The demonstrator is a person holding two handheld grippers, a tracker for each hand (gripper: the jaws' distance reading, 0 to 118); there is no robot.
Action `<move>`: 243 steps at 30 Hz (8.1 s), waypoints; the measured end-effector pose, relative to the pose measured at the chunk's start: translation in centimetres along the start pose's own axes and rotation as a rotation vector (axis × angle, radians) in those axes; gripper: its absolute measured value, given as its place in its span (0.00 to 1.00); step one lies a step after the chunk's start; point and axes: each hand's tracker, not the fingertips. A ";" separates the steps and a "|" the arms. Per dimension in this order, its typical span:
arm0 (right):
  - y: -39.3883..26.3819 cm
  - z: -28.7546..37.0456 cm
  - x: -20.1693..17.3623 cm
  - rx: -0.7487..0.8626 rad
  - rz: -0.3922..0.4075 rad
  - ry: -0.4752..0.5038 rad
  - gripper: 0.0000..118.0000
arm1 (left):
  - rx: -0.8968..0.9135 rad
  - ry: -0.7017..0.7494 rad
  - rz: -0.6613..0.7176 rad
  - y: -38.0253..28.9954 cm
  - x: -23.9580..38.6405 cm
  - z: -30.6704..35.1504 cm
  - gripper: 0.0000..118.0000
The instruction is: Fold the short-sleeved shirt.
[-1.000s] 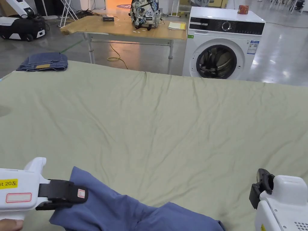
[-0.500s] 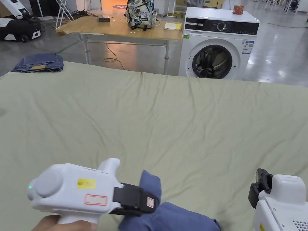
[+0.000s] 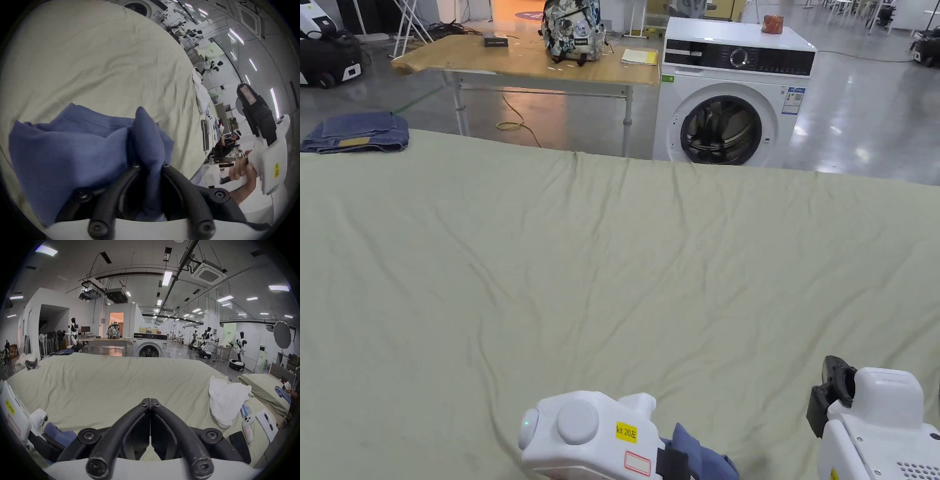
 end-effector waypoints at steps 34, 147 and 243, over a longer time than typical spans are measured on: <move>-0.1 0.6 -0.1 -0.003 -0.046 -0.004 0.00 | 0.132 -0.097 -0.030 -2.0 -0.1 1.4 0.00; -3.0 -0.5 -10.1 -0.280 0.095 0.193 0.00 | 0.235 -0.199 0.108 0.5 -22.1 23.1 0.21; 4.2 -2.7 -6.0 0.185 -0.044 0.007 0.00 | 1.172 0.805 -0.407 -3.7 0.2 15.0 0.00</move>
